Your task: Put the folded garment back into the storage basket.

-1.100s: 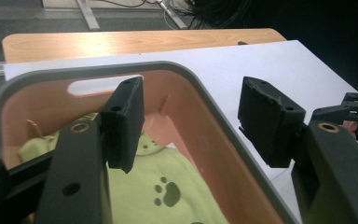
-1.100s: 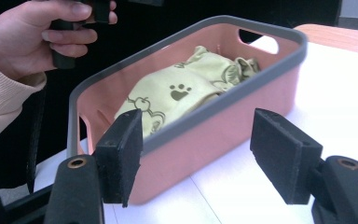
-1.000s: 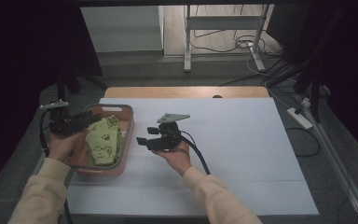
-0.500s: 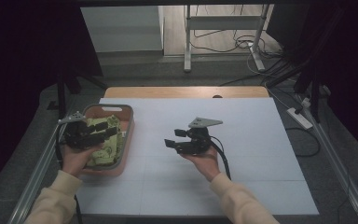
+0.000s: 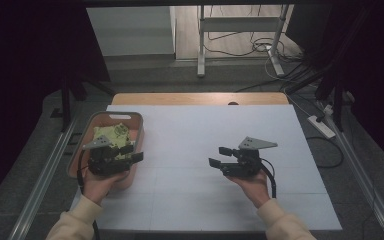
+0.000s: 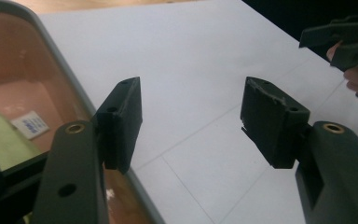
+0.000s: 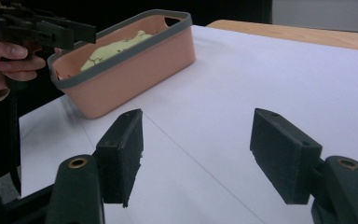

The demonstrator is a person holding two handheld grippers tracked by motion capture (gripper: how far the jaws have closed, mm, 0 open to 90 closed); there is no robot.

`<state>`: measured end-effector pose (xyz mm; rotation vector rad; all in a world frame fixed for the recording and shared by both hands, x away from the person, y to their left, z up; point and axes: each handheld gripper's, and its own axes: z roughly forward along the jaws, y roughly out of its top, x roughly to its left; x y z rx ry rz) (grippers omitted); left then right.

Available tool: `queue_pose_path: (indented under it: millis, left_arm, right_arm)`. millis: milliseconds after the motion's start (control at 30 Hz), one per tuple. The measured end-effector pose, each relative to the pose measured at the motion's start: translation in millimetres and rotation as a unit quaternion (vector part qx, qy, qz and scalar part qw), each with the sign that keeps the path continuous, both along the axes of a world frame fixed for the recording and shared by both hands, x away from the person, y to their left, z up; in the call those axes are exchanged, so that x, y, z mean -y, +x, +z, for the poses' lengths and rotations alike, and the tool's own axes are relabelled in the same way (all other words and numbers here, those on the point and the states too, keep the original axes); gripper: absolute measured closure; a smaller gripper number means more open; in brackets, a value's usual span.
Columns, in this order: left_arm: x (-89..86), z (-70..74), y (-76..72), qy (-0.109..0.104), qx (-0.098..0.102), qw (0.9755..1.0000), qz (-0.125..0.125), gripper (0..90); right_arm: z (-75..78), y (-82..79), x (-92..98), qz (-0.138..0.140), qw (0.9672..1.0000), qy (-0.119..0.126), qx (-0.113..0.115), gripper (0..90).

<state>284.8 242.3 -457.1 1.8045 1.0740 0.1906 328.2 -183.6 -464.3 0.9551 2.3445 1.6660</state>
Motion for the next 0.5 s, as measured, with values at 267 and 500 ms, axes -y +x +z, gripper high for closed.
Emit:
queue_pose_path:
  millis: [267, 500]
  left_arm:
    - [16.3, -11.3, -10.8, 0.005, 0.001, 0.9998, -0.021, 38.5]
    - [27.3, -18.3, -15.4, 0.009, -0.007, 0.9993, -0.037, 38.1]
  right_arm:
    - [-8.1, -15.0, 46.1, -0.024, 0.9996, -0.016, -0.003, 34.7]
    - [-14.3, -26.4, 80.5, -0.047, 0.9986, -0.024, -0.004, 34.7]
